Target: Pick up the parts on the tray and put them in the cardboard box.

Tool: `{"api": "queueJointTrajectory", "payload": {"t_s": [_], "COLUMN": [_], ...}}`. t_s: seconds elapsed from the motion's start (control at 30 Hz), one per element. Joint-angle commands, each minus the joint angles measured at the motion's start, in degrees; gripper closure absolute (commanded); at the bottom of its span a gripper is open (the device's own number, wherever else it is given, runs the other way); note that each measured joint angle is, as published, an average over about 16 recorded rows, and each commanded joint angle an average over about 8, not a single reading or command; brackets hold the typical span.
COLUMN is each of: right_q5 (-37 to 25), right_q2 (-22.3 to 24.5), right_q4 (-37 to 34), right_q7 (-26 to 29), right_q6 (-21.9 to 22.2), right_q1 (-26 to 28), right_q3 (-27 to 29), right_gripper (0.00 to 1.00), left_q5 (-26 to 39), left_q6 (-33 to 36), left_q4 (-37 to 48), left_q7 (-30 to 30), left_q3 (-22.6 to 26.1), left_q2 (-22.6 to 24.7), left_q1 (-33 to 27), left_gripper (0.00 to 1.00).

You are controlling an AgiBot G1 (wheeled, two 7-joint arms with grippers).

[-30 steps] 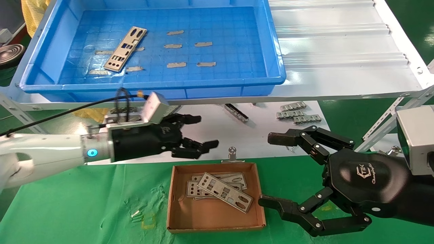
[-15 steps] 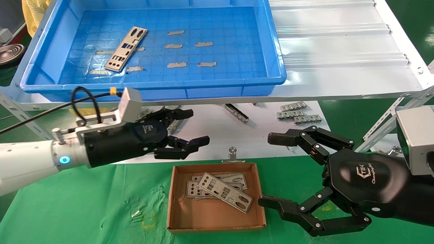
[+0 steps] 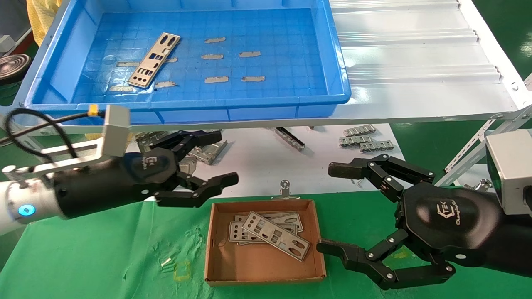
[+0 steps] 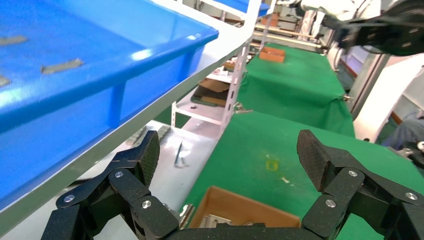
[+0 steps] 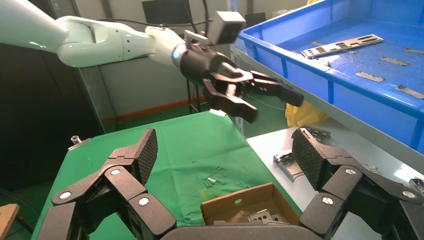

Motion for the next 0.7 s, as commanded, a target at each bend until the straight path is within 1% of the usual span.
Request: {"api": "queueJointTrajectory", "payload": {"t_s": [0.03,0.7], "right_q5": [0.0,0.0], "right_q2": [0.0,0.0], "right_q4": [0.0,0.0], "right_q7": [0.0,0.0], "right_q6": [0.0,0.0], "right_q1": [0.0,0.0], "right_q3": [0.0,0.0], "right_gripper": [0.0,0.0], "left_q5": [-0.27,-2.98], "left_q6": [0.21,2.3], "left_q4": [-2.5,-27.36], "left_q7": [-0.94,-10.25], "left_q3": [-0.99,-10.77], "left_q2": [-1.22,-13.36], "left_q1": [1.06,11.53], "left_gripper": [0.0,0.0]}}
